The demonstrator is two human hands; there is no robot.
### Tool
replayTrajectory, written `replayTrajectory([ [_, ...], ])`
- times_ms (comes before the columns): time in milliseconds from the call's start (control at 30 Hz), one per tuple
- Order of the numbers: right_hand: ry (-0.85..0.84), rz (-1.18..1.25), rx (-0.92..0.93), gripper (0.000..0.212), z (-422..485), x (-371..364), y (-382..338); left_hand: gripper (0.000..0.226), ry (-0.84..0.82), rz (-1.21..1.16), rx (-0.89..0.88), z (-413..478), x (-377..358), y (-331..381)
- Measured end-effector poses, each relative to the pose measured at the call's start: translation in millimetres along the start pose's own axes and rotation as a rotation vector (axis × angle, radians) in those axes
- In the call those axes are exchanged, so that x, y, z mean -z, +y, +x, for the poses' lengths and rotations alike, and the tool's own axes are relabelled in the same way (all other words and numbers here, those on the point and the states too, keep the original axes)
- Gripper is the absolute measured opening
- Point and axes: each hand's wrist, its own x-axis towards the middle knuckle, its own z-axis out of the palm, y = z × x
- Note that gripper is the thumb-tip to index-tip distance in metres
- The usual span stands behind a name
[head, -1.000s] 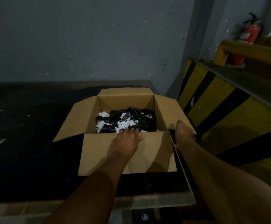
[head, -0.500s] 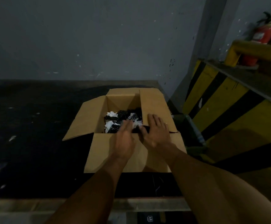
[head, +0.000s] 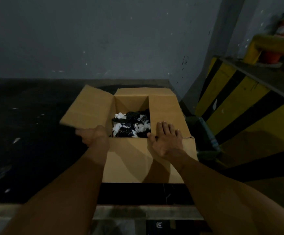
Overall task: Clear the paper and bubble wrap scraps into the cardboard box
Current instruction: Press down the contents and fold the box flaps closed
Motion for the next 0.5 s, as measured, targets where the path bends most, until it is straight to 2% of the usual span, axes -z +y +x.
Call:
replayTrajectory([
  [67, 0.005, -0.006, 0.003, 0.074, -1, 0, 0, 0.050, 0.064, 0.097, -0.250, -22, -1, 4],
  [167, 0.000, -0.015, 0.014, 0.074, 0, 1, 0, 0.042, -0.024, 0.678, -0.813, -30, -2, -12],
  [200, 0.000, -0.017, 0.018, 0.074, 0, 1, 0, 0.043, -0.078, 0.831, -0.933, -26, -1, -15],
  [300, -0.004, -0.027, 0.020, 0.074, 1, 2, 1, 0.043, -0.223, 1.085, -1.073, -12, 7, -7],
  [400, -0.008, -0.038, 0.015, 0.074, 3, 2, -1, 0.044, -0.373, 1.184, -1.158, 1, 17, 7],
  [500, -0.015, -0.039, -0.005, 0.073, 4, 4, -2, 0.066, -0.517, 1.283, -1.163, 3, 18, 9],
])
